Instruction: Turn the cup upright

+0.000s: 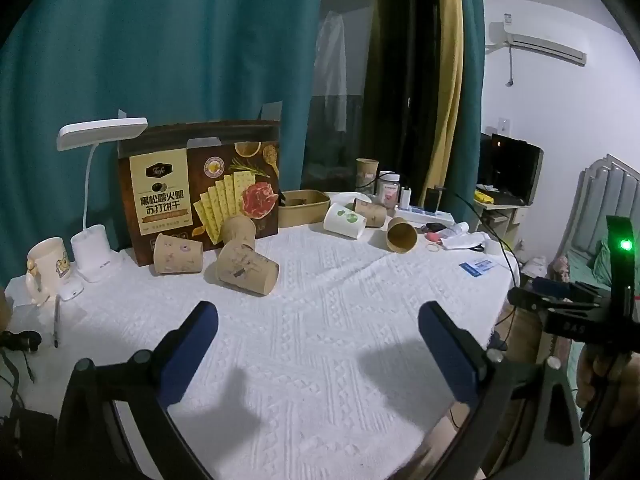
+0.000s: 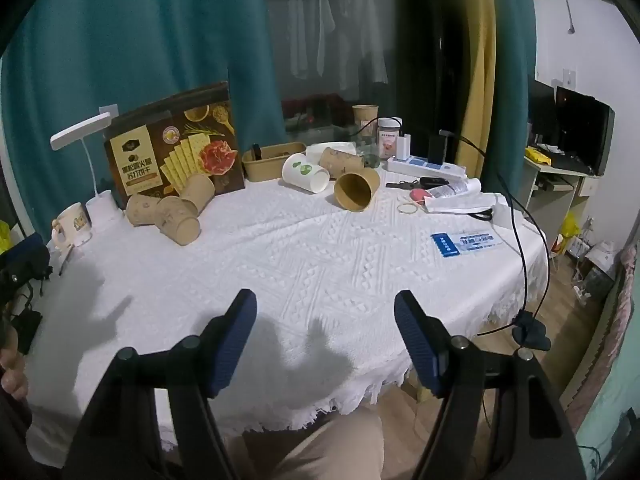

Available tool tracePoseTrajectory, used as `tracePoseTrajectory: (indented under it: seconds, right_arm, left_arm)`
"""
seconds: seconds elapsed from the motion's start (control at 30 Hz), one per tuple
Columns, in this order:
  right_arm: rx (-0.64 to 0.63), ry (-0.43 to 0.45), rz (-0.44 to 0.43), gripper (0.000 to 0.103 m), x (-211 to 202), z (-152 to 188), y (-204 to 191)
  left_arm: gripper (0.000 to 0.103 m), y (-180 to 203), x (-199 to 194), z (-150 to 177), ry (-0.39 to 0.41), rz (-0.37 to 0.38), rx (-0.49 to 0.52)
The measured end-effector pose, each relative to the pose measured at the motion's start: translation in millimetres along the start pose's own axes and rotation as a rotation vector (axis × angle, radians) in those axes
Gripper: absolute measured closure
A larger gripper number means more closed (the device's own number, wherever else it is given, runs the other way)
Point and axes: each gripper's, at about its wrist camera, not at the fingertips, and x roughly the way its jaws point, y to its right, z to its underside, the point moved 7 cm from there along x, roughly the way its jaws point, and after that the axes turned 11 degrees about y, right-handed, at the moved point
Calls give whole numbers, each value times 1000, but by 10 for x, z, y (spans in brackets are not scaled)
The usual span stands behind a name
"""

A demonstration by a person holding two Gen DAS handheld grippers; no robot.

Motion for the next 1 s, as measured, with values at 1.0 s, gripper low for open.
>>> tracePoseTrajectory:
  seconds: [1.0]
  right_arm:
    - [-14,-1,7,34,-29,-14,11]
  left_arm:
    - [3,-15,1,-91,27,14,9]
